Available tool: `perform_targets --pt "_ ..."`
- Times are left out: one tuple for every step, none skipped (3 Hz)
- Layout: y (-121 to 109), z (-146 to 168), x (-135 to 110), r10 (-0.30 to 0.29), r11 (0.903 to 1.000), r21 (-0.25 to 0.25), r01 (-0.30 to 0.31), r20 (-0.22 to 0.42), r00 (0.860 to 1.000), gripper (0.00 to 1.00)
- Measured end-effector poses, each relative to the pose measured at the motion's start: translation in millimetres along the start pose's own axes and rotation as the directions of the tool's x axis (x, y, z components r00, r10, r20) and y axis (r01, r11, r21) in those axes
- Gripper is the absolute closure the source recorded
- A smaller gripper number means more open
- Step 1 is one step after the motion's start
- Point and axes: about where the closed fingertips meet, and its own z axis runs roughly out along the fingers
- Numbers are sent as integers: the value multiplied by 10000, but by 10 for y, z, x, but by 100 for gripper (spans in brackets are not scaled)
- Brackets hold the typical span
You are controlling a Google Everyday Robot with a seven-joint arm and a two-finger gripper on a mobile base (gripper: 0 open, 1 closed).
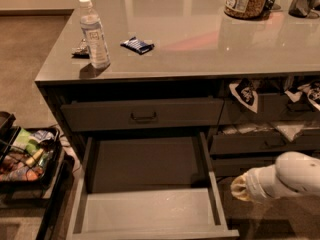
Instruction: Open middle drawer
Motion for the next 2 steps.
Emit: perform_targets --pt "96 -27 74 223 9998 6 -223 -42 9997 100" --pt "91 -22 68 208 9998 0 -208 -36 9998 81"
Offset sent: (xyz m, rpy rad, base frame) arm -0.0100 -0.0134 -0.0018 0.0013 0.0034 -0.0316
